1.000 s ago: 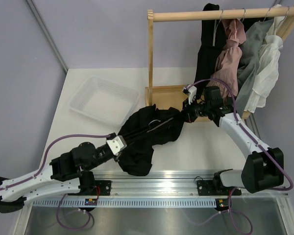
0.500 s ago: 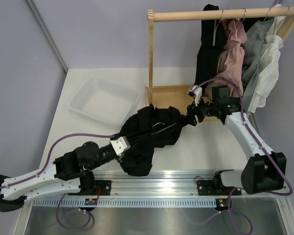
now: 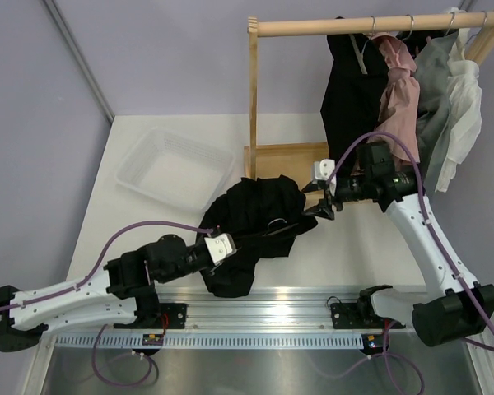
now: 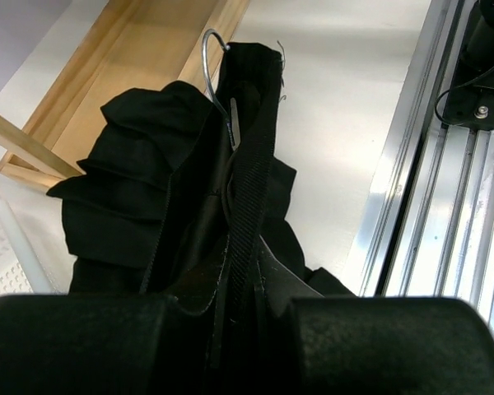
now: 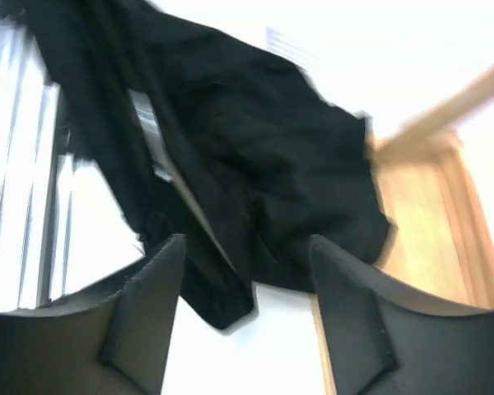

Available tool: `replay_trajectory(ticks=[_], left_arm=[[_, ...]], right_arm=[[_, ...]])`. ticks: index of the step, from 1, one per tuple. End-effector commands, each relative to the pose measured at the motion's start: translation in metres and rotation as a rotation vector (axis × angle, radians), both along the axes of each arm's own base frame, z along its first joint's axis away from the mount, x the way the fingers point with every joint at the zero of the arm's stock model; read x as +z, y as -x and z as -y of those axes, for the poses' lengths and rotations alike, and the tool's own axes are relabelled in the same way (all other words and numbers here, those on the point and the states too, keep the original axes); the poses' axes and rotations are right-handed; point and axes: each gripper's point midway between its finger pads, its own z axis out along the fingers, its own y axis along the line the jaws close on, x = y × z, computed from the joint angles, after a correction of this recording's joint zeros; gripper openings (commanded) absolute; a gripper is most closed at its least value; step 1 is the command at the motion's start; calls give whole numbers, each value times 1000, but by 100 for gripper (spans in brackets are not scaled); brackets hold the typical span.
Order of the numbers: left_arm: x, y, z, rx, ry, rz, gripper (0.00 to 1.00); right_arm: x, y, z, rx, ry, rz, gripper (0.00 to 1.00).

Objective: Remove the skirt from the hanger

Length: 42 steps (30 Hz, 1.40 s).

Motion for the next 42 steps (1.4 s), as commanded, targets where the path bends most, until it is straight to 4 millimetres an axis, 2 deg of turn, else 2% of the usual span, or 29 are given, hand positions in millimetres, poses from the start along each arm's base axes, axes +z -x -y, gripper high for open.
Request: replay_trajectory(ticks=[1, 2, 5, 12, 17, 24, 29, 31, 35, 39, 42], left_arm=[[62, 2, 12, -44, 164, 81, 0], [64, 3, 12, -47, 169, 82, 0], [68, 2, 10, -40, 173, 88, 0], [72, 3, 7, -37, 186, 92, 0], [77, 2, 7, -33, 199, 95, 0], [81, 2, 6, -29, 210, 102, 0], [86, 2, 6, -28, 227, 108, 0], [88, 2, 6, -24, 235, 105, 0], [92, 3, 5, -27, 252, 106, 0], [95, 3, 4, -25, 273, 102, 0], [96, 3, 3, -21, 281, 102, 0]], right_arm=[[-17, 33, -22, 208, 56, 2, 61], [-27, 36, -24, 226, 69, -19, 47], [-33, 45, -31, 279, 57, -27, 34], [-49, 42, -28, 273, 103, -31, 26], [-60, 44, -36, 304, 113, -57, 22], [-73, 53, -49, 348, 125, -92, 26], [-82, 53, -60, 348, 129, -75, 40], [-84, 54, -64, 352, 130, -85, 43], [-88, 43, -71, 319, 125, -56, 51], [-93, 39, -75, 306, 129, -71, 53], [-98, 44, -81, 328, 132, -89, 53]])
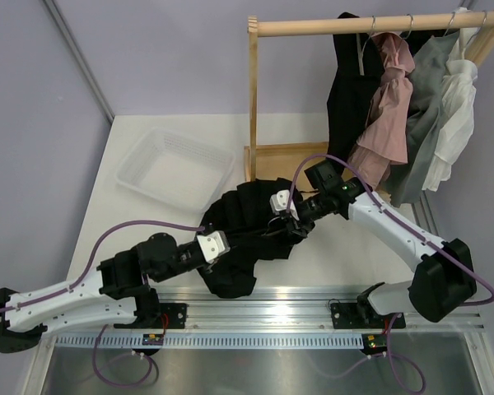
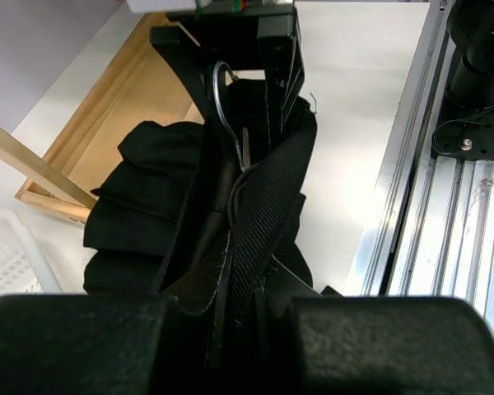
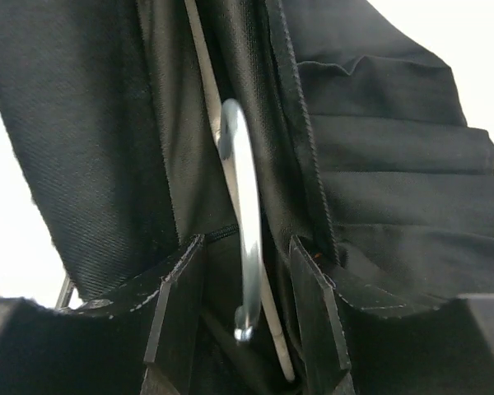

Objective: Remove the skirt from the hanger

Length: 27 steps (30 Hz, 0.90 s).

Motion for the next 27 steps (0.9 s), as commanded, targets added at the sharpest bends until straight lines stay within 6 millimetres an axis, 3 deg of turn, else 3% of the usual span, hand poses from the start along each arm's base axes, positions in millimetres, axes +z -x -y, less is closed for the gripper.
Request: replay_trajectory(ticks=[1, 5, 6, 11, 13, 19, 21, 22, 25, 27], left_arm=[[69, 1, 3, -5, 221, 67, 0], [72, 0, 3, 1, 239, 69, 0], [72, 0, 2, 3, 242, 69, 0], [68, 0, 0, 11, 244, 62, 0], [66, 0, -3, 15, 244, 59, 0], [46, 0, -8, 29, 174, 27, 4], [43, -1, -11, 44, 163, 18, 16], [41, -2, -14, 59, 161, 10, 40], [43, -6, -24, 101, 180, 6, 73], [47, -7, -30, 119, 195, 12, 81]], right_arm=[[-5, 2, -13, 21, -4, 6, 53], [-6, 8, -23, 35, -10, -22, 49], [-4, 9, -24, 39, -17, -33, 38], [0, 11, -22, 46, -5, -48, 8], [5, 11, -21, 41, -5, -35, 1], [20, 0, -1, -46, 41, 71, 0], [24, -7, 7, -83, 60, 112, 0], [26, -10, 12, -101, 69, 134, 0], [25, -20, 31, -172, 127, 184, 0], [21, -21, 37, -196, 148, 191, 0]])
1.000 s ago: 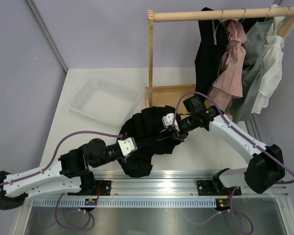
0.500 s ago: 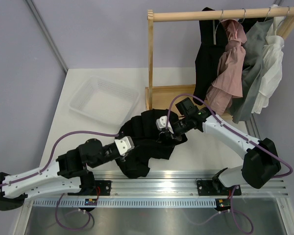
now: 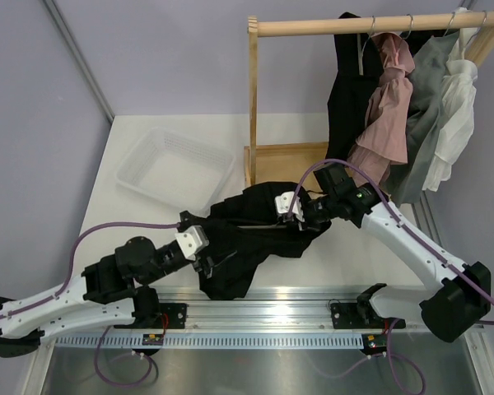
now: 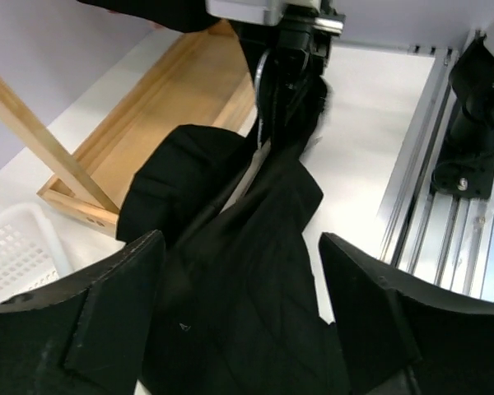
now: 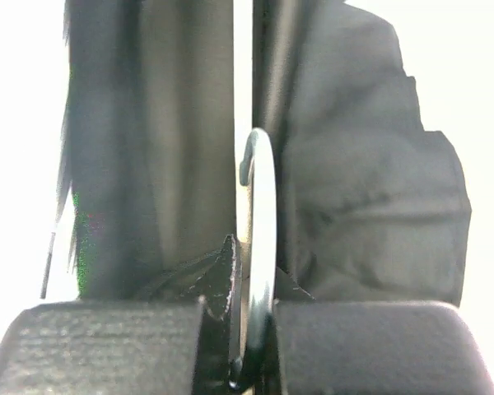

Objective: Remove the skirt from the hanger

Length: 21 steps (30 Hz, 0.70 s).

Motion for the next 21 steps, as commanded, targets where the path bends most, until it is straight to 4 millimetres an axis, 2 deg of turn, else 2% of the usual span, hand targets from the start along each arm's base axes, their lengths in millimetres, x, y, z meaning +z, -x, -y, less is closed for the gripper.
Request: replay_trajectory(ticks=[1, 4, 9, 15, 21], left_arm=[[22, -9, -14, 83, 83, 15, 85], [15, -12, -17, 110, 62, -1, 86], [-18, -21, -14, 159, -43, -37, 88], [-53, -49, -32, 369, -157, -73, 98], [-75, -58, -31, 383, -172, -150, 99]], right_arm=[[7, -16, 23, -111, 70, 85, 0], [7, -16, 28, -140, 73, 99, 0], [10, -16, 34, -179, 68, 118, 0], [19, -19, 49, -232, 84, 169, 0], [23, -23, 64, -269, 90, 165, 0]])
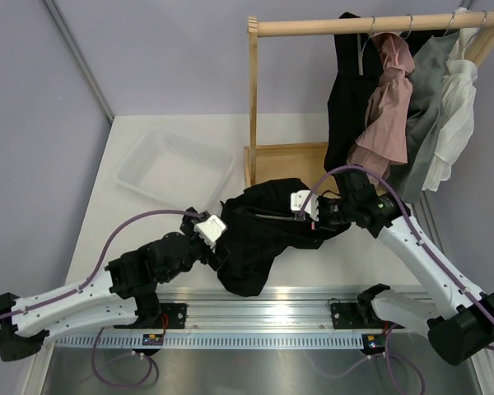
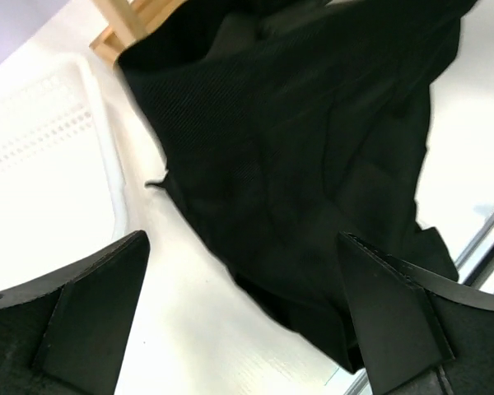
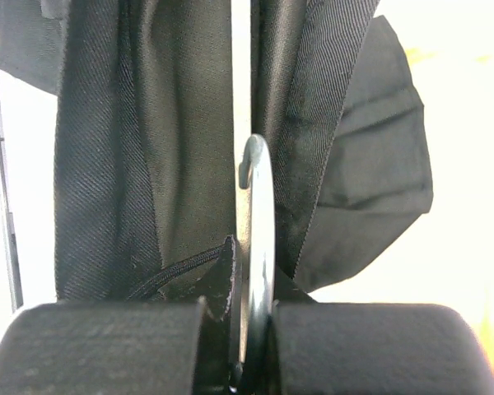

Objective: Remove the skirt from the hanger

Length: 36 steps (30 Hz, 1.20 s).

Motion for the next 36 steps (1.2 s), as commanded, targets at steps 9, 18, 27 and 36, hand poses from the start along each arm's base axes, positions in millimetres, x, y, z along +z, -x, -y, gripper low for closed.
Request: replay_trajectory(ticks=[9, 18, 27, 36], left_arm=[[-7, -28, 34, -114, 170, -231, 63], [-17, -24, 39, -161, 107, -319, 0], [-31, -40, -12, 46, 111, -336, 0], [-38, -59, -37, 230, 124, -415, 0]], right_arm=[[31, 5, 8, -7, -81, -4, 0], [26, -6, 27, -70, -65, -7, 0], [13, -13, 60, -95, -27, -7, 0], [21, -35, 83, -226, -96, -22, 0]])
